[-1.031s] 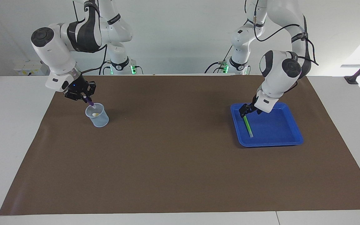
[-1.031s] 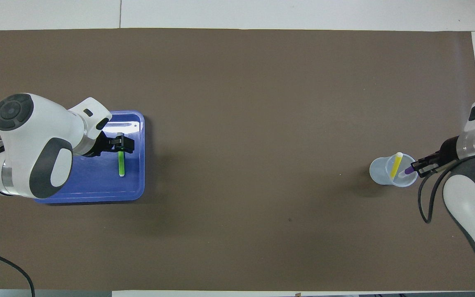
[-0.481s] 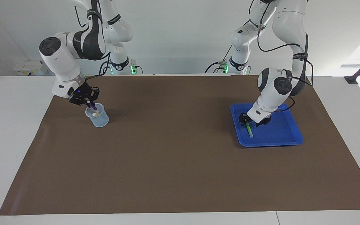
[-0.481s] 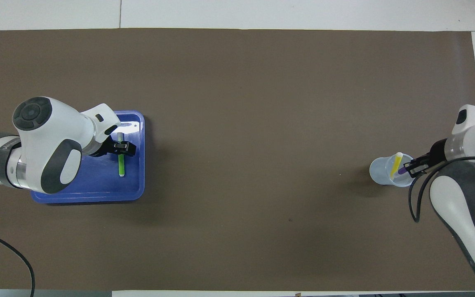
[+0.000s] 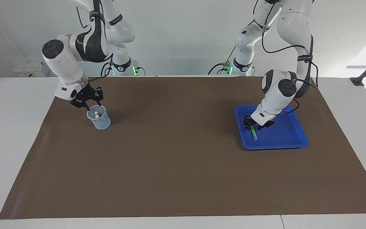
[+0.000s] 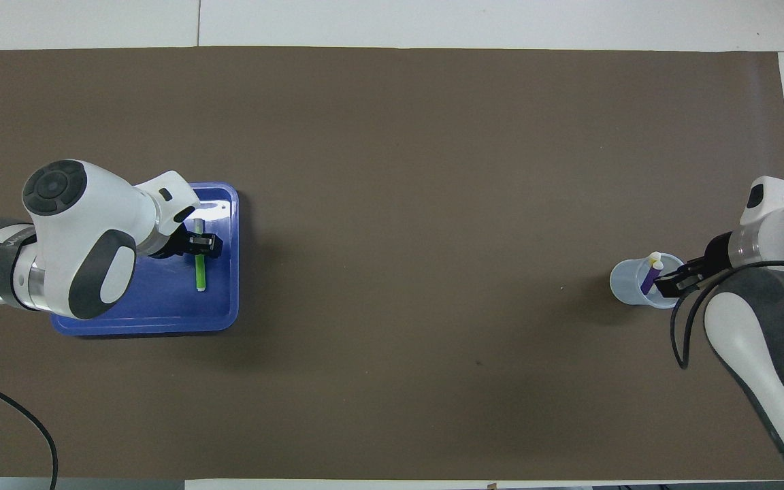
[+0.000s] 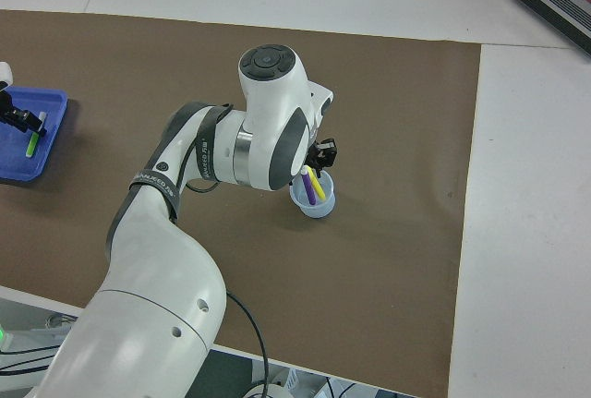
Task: Transfer and insert pens with both arms
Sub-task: 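Grasp the green pen with the left gripper while the right gripper withdraws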
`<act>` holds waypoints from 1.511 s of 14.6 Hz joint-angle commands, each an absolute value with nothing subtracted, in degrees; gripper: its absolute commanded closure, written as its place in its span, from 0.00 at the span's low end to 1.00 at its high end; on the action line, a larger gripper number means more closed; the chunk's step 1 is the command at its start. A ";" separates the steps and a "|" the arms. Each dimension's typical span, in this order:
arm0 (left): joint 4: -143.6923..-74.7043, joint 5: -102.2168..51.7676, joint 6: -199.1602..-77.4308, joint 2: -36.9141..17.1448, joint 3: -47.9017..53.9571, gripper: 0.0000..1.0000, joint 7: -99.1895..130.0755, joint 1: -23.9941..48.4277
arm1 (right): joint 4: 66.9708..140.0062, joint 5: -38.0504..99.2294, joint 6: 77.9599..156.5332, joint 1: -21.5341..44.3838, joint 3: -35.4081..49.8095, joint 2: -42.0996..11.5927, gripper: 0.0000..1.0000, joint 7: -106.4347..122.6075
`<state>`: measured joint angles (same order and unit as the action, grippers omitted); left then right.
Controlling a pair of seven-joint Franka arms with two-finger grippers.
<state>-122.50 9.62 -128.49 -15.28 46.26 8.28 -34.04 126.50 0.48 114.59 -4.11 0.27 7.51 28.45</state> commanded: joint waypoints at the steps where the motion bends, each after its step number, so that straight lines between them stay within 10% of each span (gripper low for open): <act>1: -122.96 10.90 -129.55 -15.65 46.41 0.35 8.35 -34.37 | 123.24 3.76 111.81 -4.05 0.97 7.91 0.00 29.09; 13: -123.40 16.96 -130.16 -15.82 46.41 0.58 14.15 -33.66 | 117.51 32.07 107.40 6.68 1.49 8.61 0.00 3.79; 22: -123.57 16.96 -130.08 -15.82 46.41 1.00 14.06 -33.66 | 117.86 39.54 107.75 8.53 1.49 9.58 0.00 -3.68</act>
